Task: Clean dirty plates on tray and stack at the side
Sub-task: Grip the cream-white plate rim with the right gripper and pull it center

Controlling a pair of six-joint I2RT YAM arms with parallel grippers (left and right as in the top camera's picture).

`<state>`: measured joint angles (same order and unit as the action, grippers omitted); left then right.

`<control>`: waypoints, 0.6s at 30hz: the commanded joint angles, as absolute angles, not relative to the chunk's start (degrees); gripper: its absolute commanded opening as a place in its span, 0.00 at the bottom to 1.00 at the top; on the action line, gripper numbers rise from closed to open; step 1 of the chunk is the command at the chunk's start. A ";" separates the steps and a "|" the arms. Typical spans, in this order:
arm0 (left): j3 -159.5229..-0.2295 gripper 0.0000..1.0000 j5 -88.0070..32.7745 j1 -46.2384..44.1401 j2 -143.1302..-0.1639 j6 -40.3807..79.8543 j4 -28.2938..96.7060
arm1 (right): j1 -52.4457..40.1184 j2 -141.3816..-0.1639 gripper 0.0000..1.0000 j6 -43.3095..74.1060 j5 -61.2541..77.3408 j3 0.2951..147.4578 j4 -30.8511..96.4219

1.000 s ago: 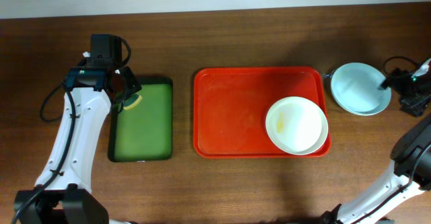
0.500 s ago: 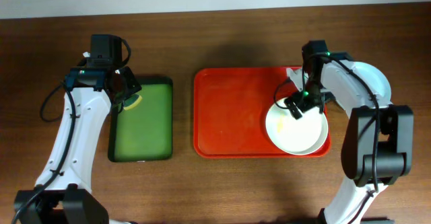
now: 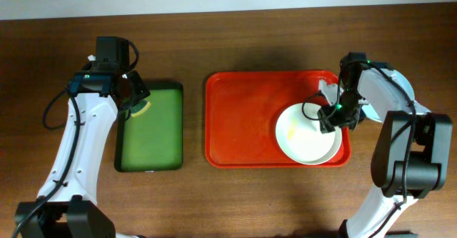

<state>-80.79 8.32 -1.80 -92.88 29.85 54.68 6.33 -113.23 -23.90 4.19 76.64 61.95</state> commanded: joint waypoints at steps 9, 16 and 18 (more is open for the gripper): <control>-79.59 0.00 8.32 -1.69 -92.29 29.93 54.08 | 5.96 -113.75 0.15 -11.29 18.98 72.49 59.05; -75.55 0.00 4.86 -1.69 -92.29 29.93 54.30 | -1.21 -113.75 0.04 3.75 19.31 72.49 47.48; -70.00 0.00 2.42 -1.69 -92.33 29.93 50.00 | -4.56 -113.75 0.04 4.36 18.31 72.49 44.58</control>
